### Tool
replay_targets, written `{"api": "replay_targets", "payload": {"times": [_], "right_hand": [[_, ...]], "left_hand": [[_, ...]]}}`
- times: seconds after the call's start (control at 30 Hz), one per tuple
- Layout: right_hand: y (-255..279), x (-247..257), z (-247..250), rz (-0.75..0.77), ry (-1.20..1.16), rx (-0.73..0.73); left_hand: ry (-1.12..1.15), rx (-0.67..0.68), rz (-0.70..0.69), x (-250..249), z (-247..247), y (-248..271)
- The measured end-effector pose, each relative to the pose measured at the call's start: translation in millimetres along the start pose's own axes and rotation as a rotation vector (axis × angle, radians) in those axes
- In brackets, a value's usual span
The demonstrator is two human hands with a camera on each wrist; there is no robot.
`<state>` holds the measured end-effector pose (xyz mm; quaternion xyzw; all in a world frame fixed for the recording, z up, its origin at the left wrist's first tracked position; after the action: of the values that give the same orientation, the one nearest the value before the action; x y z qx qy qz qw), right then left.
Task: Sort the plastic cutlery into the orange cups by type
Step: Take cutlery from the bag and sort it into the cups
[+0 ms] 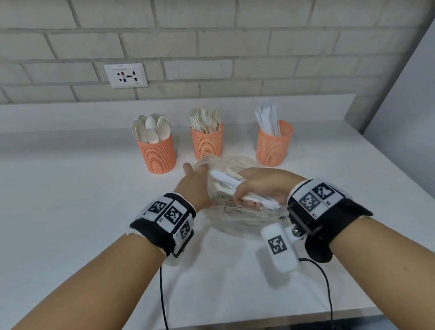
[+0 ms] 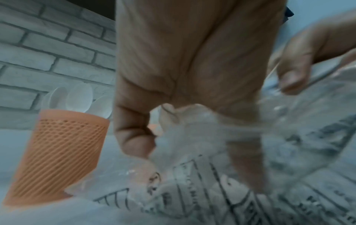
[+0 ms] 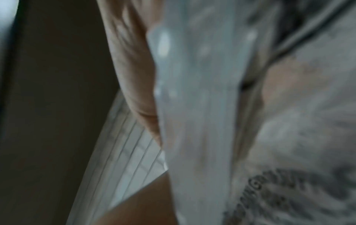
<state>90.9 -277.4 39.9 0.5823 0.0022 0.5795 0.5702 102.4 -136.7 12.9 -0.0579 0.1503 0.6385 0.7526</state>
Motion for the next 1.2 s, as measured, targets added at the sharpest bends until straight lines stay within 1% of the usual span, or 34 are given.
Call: {"api": "replay_targets", "payload": {"times": [0.03, 0.07, 0.13, 0.2, 0.23, 0.3, 0.37, 0.4, 0.47, 0.5, 0.57, 0.6, 0.63, 0.7, 0.73, 0.77, 0.9, 1.0, 1.07, 1.1, 1.17, 1.2], "right_hand": [[-1.5, -3.3, 2.2, -0.007, -0.193, 0.059], [-5.4, -6.2, 6.5, -0.01, -0.332, 0.075], [-11.9, -8.5, 12.1, -0.004, -0.473, 0.078], [-15.8, -8.1, 12.8, 0.006, -0.552, 0.1], [-17.7, -9.8, 12.9, 0.002, -0.572, 0.113], [-16.3, -12.4, 10.9, 0.007, -0.568, 0.152], [-13.8, -13.1, 11.1, 0.045, -0.605, 0.188], [-12.4, -13.2, 12.5, 0.06, -0.638, 0.195], [-8.7, -13.2, 13.2, 0.066, -0.69, 0.216], [-7.0, -13.1, 11.9, 0.064, -0.703, 0.232], [-5.9, -12.3, 7.5, 0.087, -0.723, 0.218], [-7.4, -12.3, 6.6, 0.12, -0.739, 0.17], [-10.5, -13.0, 7.5, 0.166, -0.743, 0.09], [-15.2, -14.9, 12.7, 0.246, -0.705, -0.066], [-17.5, -16.1, 14.2, 0.267, -0.682, -0.099], [-18.6, -16.3, 14.1, 0.278, -0.671, -0.099], [-17.2, -18.4, 14.5, 0.282, -0.76, -0.051], [-8.6, -20.0, 14.2, 0.243, -0.792, 0.106], [1.7, -21.8, 14.5, 0.212, -0.666, 0.196], [7.1, -23.4, 14.7, 0.206, -0.57, 0.215], [16.2, -28.7, 16.0, 0.196, -0.361, 0.205], [20.1, -31.7, 17.4, 0.192, -0.272, 0.194]], "left_hand": [[-0.063, -0.042, -0.015, -7.6, 5.4, 4.1], [-0.135, -0.085, -0.041, -17.6, 10.1, 8.1], [-0.206, -0.206, -0.15, -42.3, 21.1, 20.6], [-0.141, -0.276, -0.261, -58.6, 26.1, 29.4], [-0.082, -0.274, -0.267, -58.3, 24.3, 27.9], [-0.002, -0.247, -0.22, -52.5, 21.6, 24.9], [0.0, -0.197, -0.205, -48.6, 17.7, 23.0], [-0.011, -0.148, -0.211, -48.6, 14.7, 23.2], [-0.064, -0.069, -0.211, -47.7, 8.5, 23.2], [-0.116, -0.051, -0.198, -46.9, 5.3, 22.7], [-0.239, -0.057, -0.167, -48.6, 2.0, 24.3], [-0.293, -0.072, -0.164, -51.6, 0.9, 25.7], [-0.322, -0.081, -0.171, -56.3, -0.5, 27.3], [-0.299, -0.081, -0.189, -67.6, -4.9, 30.3], [-0.299, -0.077, -0.189, -71.0, -7.7, 31.6], [-0.326, -0.069, -0.177, -72.1, -10.4, 32.5], [-0.509, -0.083, -0.143, -65.6, -18.3, 30.2], [-0.549, -0.078, -0.098, -55.1, -16.5, 22.5], [-0.485, -0.127, -0.085, -46.3, -7.6, 16.4], [-0.428, -0.182, -0.091, -41.8, -0.4, 13.9], [-0.341, -0.314, -0.11, -31.9, 14.4, 10.0], [-0.319, -0.354, -0.123, -27.6, 18.9, 8.0]]}}
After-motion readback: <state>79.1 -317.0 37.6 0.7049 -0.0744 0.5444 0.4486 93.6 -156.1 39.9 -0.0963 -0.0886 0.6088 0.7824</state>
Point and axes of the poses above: each hand's wrist, its own y-axis away from the middle knuckle, its own z-axis out of the back of the hand, x = y × z, the point moved 4 cm from there along -y, towards the middle knuckle, and after that the axes turned 7 degrees about -z, right-handed, at the moved point
